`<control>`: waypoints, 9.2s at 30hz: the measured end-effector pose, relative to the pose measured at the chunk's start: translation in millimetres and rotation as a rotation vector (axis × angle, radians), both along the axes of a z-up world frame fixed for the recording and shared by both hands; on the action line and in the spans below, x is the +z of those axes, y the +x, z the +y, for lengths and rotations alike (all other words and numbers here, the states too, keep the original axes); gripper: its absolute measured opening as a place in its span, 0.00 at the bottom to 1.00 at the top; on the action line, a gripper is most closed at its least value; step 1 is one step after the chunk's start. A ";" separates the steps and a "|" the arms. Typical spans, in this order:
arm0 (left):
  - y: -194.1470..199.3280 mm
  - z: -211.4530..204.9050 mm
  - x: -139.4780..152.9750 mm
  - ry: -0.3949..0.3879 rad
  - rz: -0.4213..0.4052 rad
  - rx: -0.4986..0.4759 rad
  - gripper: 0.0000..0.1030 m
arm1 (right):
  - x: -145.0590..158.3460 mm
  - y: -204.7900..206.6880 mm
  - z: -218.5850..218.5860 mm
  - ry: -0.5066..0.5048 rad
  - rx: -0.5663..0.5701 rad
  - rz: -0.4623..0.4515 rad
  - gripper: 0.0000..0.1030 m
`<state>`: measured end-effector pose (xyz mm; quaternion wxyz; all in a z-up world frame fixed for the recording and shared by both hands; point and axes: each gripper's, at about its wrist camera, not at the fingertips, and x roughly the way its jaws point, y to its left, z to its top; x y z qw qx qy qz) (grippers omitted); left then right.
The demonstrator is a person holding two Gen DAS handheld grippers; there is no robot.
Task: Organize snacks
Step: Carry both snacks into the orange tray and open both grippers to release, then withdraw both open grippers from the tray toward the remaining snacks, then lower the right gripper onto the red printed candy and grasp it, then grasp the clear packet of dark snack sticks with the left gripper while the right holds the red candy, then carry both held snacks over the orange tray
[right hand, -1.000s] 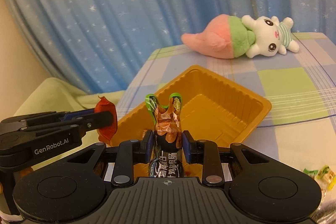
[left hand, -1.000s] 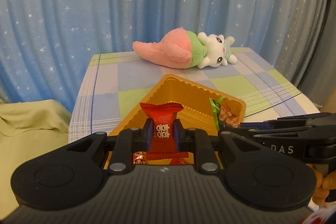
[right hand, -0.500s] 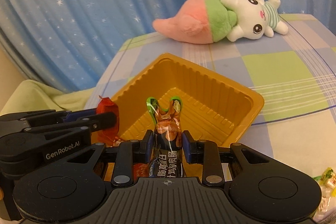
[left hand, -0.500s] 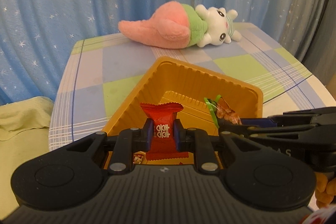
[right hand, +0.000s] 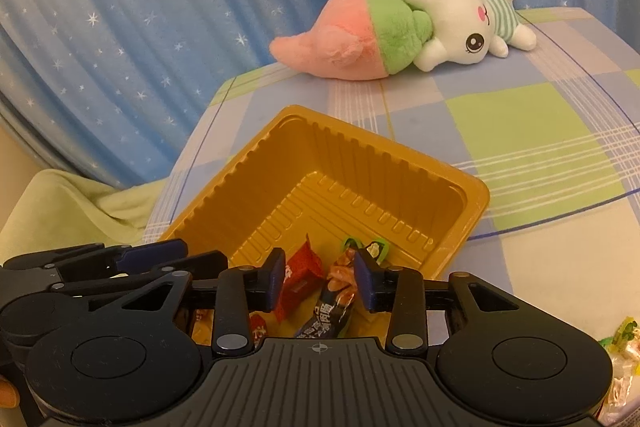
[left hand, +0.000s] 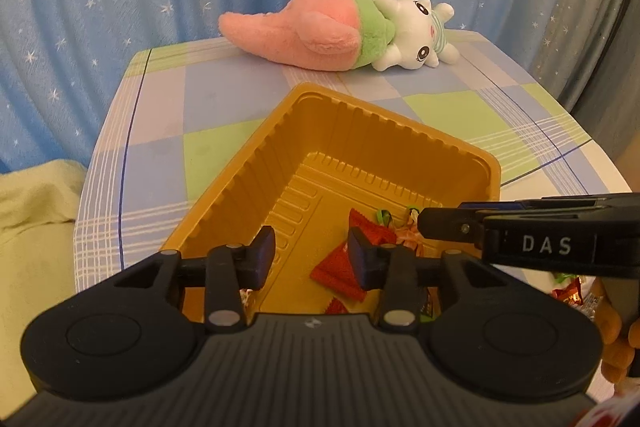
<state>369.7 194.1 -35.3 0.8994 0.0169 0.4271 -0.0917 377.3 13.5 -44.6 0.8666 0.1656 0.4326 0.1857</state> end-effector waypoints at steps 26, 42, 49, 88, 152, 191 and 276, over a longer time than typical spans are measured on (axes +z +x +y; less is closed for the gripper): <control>-94.3 -0.2 55.7 -0.054 -0.045 0.117 0.56 | 36.9 -85.8 -38.9 0.010 0.054 -0.084 0.69; -157.4 -42.9 52.2 -0.052 -0.010 0.106 0.56 | 41.5 -154.8 -93.3 -0.028 0.068 -0.087 0.70; -176.4 -70.3 40.8 -0.049 0.029 0.084 0.56 | 32.7 -176.4 -121.5 -0.042 0.058 -0.049 0.70; -196.6 -191.5 1.4 -0.014 0.121 0.038 0.56 | -18.7 -212.1 -254.1 -0.107 -0.011 0.079 0.70; -129.0 -287.5 -54.8 0.158 -0.021 -0.535 0.58 | -45.3 -203.1 -277.3 -0.246 -0.204 0.051 0.25; -116.6 -322.7 -75.6 0.077 0.123 -0.470 0.34 | -36.1 -235.9 -303.0 -0.224 -0.295 0.062 0.25; 21.9 -25.1 -12.3 0.130 -0.050 -0.109 0.34 | 11.6 -9.1 -11.4 -0.148 0.122 -0.116 0.25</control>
